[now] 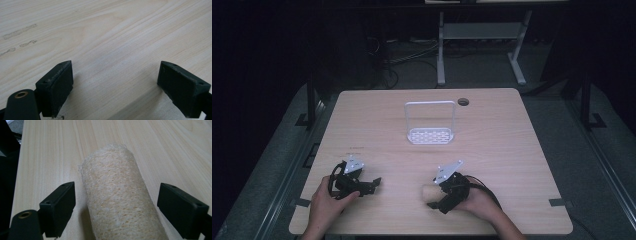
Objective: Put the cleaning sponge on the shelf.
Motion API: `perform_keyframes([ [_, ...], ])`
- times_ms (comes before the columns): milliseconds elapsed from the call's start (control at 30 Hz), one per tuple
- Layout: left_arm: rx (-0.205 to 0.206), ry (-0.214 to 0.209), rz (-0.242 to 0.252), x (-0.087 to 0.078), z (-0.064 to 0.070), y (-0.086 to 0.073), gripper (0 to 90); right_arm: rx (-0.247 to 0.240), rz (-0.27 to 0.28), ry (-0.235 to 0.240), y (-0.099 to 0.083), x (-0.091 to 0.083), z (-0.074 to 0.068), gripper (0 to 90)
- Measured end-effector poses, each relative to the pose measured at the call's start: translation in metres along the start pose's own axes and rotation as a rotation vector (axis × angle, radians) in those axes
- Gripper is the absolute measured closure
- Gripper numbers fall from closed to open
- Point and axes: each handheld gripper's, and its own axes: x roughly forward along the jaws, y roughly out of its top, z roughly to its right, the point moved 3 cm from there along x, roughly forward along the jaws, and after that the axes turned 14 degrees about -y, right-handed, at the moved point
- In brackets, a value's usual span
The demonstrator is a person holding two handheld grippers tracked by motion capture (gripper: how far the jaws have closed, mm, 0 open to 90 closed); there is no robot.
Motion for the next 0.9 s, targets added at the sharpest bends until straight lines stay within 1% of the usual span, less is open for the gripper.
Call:
perform_keyframes([
  [67, 0.000, 0.000, 0.000, 0.0000, 0.0000, 0.0000, 12.7, 0.003, -0.009, 0.002, -0.0002, 0.0006, -0.0007, 15.3],
  [133, 0.000, 0.000, 0.000, 0.0000, 0.0000, 0.0000, 12.7, -0.004, -0.013, 0.001, -0.0006, 0.0012, -0.0004, 15.7],
  [333, 0.000, 0.000, 0.000, 0.0000, 0.0000, 0.0000, 12.7, -0.010, -0.018, 0.000, -0.0008, 0.0012, -0.0005, 20.6],
  [400, 0.000, 0.000, 0.000, 0.0000, 0.0000, 0.0000, 12.7, -0.009, -0.012, -0.001, -0.0006, 0.0009, -0.0003, 23.2],
  [433, 0.001, 0.000, 0.000, 0.0000, -0.0001, 0.0000, 12.6, -0.017, -0.006, -0.003, -0.0004, 0.0010, 0.0000, 23.5],
  [467, 0.001, 0.000, 0.000, 0.0000, -0.0001, 0.0000, 12.7, -0.017, -0.006, -0.003, -0.0004, 0.0010, 0.0000, 23.5],
  [500, 0.000, -0.001, 0.000, 0.0000, 0.0000, 0.0000, 12.6, -0.016, -0.006, -0.003, -0.0002, 0.0002, 0.0000, 26.1],
  [567, 0.001, 0.000, 0.000, 0.0000, 0.0000, 0.0000, 12.7, -0.017, -0.003, -0.006, -0.0002, 0.0000, 0.0002, 26.8],
  [700, 0.001, 0.000, 0.000, 0.0000, 0.0000, 0.0000, 12.6, -0.015, 0.001, -0.003, 0.0000, -0.0008, 0.0001, 31.0],
  [900, 0.000, 0.000, 0.000, 0.0000, 0.0000, 0.0000, 12.7, -0.015, 0.001, -0.002, -0.0001, -0.0011, 0.0001, 33.3],
])
